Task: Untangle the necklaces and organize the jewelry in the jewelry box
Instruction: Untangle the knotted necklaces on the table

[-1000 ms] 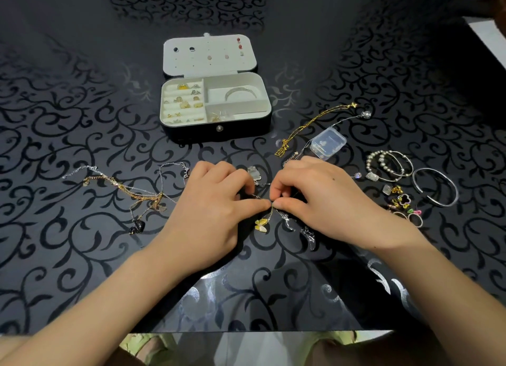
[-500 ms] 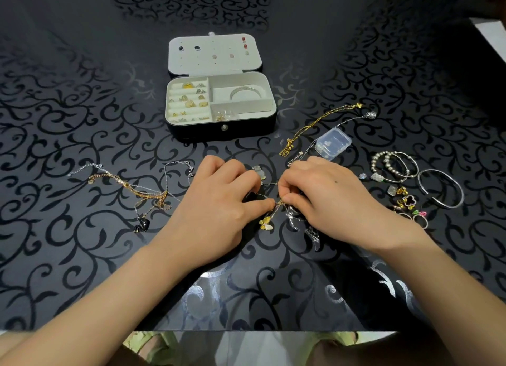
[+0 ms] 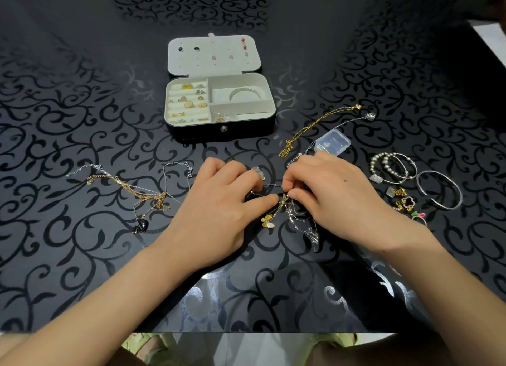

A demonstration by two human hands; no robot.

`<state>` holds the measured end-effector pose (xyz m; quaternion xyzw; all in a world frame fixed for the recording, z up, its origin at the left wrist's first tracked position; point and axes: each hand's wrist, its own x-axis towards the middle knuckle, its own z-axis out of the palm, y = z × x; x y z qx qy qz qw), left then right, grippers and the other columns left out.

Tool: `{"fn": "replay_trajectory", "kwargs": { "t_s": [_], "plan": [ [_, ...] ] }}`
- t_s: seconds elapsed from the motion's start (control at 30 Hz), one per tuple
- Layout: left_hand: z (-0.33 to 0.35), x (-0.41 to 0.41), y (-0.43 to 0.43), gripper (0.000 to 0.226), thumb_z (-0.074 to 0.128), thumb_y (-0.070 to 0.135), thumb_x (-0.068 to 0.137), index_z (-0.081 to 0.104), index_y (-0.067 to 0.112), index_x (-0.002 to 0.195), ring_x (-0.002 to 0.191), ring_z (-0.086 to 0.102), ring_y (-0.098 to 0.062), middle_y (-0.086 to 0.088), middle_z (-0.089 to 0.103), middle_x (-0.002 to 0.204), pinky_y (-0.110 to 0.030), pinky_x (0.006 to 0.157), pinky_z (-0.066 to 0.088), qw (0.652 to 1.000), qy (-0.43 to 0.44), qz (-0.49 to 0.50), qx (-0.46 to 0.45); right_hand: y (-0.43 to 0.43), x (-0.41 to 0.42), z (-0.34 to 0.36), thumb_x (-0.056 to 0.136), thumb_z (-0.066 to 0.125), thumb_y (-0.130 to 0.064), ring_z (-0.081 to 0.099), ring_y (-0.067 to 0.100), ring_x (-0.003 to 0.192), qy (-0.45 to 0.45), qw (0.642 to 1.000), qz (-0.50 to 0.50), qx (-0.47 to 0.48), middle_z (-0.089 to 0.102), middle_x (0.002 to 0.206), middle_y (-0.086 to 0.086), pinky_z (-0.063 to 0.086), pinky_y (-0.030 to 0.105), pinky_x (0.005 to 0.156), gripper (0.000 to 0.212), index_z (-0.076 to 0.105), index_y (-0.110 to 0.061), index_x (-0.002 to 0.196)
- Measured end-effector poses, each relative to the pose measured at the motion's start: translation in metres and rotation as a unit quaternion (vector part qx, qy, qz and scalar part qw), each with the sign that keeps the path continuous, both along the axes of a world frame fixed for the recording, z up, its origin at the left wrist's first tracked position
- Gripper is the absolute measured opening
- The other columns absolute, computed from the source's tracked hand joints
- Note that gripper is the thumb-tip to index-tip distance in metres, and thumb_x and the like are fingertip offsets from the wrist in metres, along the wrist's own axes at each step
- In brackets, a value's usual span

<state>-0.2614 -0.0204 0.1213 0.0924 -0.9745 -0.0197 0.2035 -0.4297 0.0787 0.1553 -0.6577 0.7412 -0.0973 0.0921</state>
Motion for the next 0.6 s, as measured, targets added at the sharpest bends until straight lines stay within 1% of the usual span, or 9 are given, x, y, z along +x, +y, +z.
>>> {"fn": "replay_trajectory", "kwargs": {
  "t_s": [0.1, 0.2, 0.3, 0.43, 0.5, 0.53, 0.6],
  "plan": [
    [-0.001, -0.003, -0.001, 0.044, 0.04, 0.007, 0.079, 0.071, 0.022, 0.107, 0.083, 0.043, -0.024, -0.005, 0.062, 0.089, -0.035, 0.073, 0.027, 1.0, -0.007, -0.002, 0.007, 0.001, -0.001, -0.002, 0.088, 0.059, -0.024, 0.035, 0.011, 0.081, 0.007, 1.0, 0.01, -0.017, 0.049, 0.084, -0.012, 0.019, 0.023, 0.068, 0.001, 0.059, -0.023, 0.087],
    [-0.001, -0.006, -0.002, 0.044, 0.041, 0.007, 0.079, 0.071, 0.024, 0.106, 0.082, 0.044, -0.024, -0.005, 0.062, 0.089, -0.034, 0.073, 0.025, 1.0, -0.01, -0.008, 0.008, 0.001, -0.001, -0.006, 0.083, 0.065, -0.024, 0.035, 0.012, 0.077, 0.021, 0.999, 0.024, -0.031, 0.051, 0.079, -0.01, 0.023, 0.024, 0.069, 0.004, 0.062, -0.023, 0.082],
    [-0.002, -0.007, -0.004, 0.045, 0.041, 0.006, 0.078, 0.071, 0.025, 0.105, 0.083, 0.043, -0.023, -0.005, 0.062, 0.09, -0.035, 0.073, 0.026, 1.0, -0.012, -0.013, 0.009, 0.002, -0.003, -0.008, 0.079, 0.07, -0.023, 0.038, 0.014, 0.074, 0.028, 0.998, 0.029, -0.047, 0.054, 0.076, -0.007, 0.027, 0.027, 0.065, 0.006, 0.065, -0.025, 0.078],
    [-0.002, -0.009, -0.005, 0.042, 0.041, 0.007, 0.083, 0.071, 0.024, 0.105, 0.083, 0.046, -0.025, -0.005, 0.062, 0.091, -0.036, 0.073, 0.026, 1.0, -0.014, -0.023, -0.01, 0.003, -0.005, -0.008, 0.073, 0.076, -0.021, 0.04, 0.016, 0.068, 0.035, 0.996, 0.042, -0.067, 0.054, 0.069, -0.006, 0.032, 0.029, 0.059, 0.011, 0.067, -0.027, 0.074],
    [-0.001, -0.009, -0.005, 0.04, 0.042, 0.006, 0.082, 0.071, 0.023, 0.103, 0.083, 0.046, -0.026, -0.006, 0.062, 0.09, -0.037, 0.073, 0.026, 0.999, -0.013, -0.027, -0.024, 0.004, -0.007, -0.008, 0.073, 0.076, -0.021, 0.04, 0.016, 0.065, 0.043, 0.995, 0.057, -0.076, 0.054, 0.067, -0.006, 0.035, 0.029, 0.056, 0.01, 0.07, -0.029, 0.075],
    [0.0, -0.009, -0.005, 0.039, 0.042, 0.006, 0.082, 0.071, 0.022, 0.102, 0.084, 0.045, -0.026, -0.006, 0.062, 0.09, -0.037, 0.073, 0.027, 0.999, -0.013, -0.028, -0.028, 0.006, -0.008, -0.008, 0.075, 0.072, -0.021, 0.04, 0.016, 0.063, 0.047, 0.994, 0.063, -0.082, 0.054, 0.066, -0.007, 0.036, 0.029, 0.055, 0.009, 0.071, -0.03, 0.076],
    [0.001, -0.01, -0.006, 0.038, 0.041, 0.007, 0.082, 0.071, 0.022, 0.099, 0.084, 0.044, -0.026, -0.006, 0.062, 0.089, -0.038, 0.073, 0.028, 0.999, -0.011, -0.024, -0.031, 0.01, -0.012, -0.007, 0.073, 0.063, -0.019, 0.045, 0.019, 0.06, 0.058, 0.992, 0.069, -0.09, 0.054, 0.063, -0.008, 0.034, 0.027, 0.054, 0.019, 0.074, -0.034, 0.078]
  ]
}}
